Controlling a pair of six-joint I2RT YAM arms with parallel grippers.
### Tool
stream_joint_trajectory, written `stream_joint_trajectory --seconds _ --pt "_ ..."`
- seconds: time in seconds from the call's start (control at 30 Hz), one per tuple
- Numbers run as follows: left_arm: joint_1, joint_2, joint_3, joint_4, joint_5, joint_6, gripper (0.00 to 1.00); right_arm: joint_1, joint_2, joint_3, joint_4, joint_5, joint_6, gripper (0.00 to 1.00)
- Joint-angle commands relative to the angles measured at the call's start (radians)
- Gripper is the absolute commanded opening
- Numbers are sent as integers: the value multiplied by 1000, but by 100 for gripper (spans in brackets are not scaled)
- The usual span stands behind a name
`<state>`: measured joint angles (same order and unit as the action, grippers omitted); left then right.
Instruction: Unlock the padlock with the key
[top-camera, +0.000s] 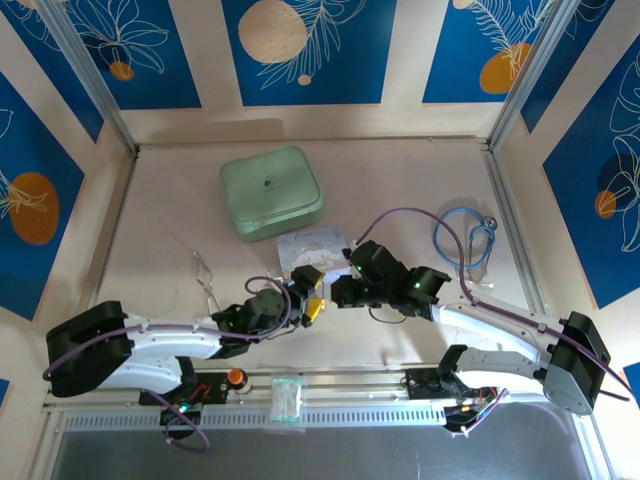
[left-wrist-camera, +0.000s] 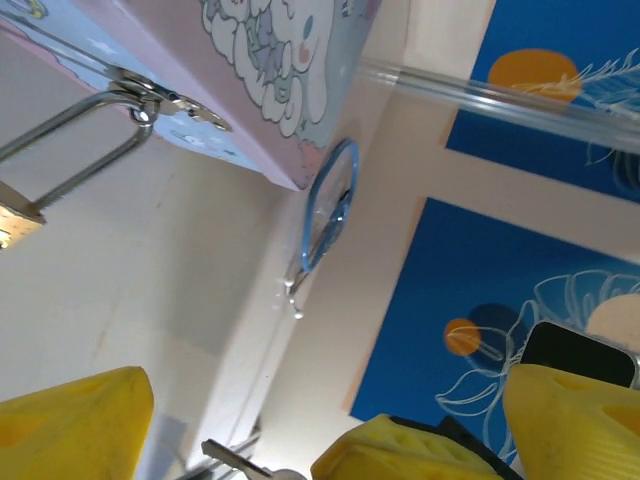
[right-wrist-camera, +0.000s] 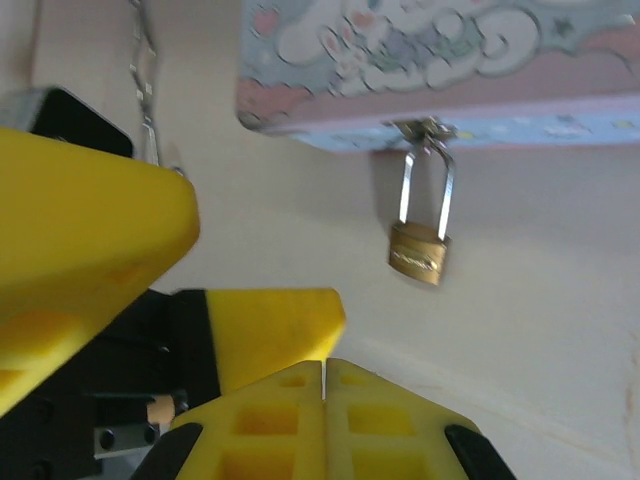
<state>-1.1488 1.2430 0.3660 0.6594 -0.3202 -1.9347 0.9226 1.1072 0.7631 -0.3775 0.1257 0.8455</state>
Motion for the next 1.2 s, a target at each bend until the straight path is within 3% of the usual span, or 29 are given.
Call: stream_joint_trajectory --seconds 0.0,0.17,0.3,0.5,0.93,1.17 --pt "-12 -52 -12 24 -59 -88 91 21 -14 33 106 -5 21 0" --pt "-12 -89 7 -58 -10 -119 92 49 4 36 181 13 29 0" --pt "-11 -77 -26 49 -46 -128 88 88 32 36 218 20 32 0" --pt "-10 -107 -56 70 -82 -128 67 107 23 -1 235 3 71 0" --pt "-9 -202 -42 -120 -74 -118 23 97 -33 -26 191 23 75 0" --pt "-8 -203 -42 -125 -68 -107 0 95 -33 -25 190 23 70 0"
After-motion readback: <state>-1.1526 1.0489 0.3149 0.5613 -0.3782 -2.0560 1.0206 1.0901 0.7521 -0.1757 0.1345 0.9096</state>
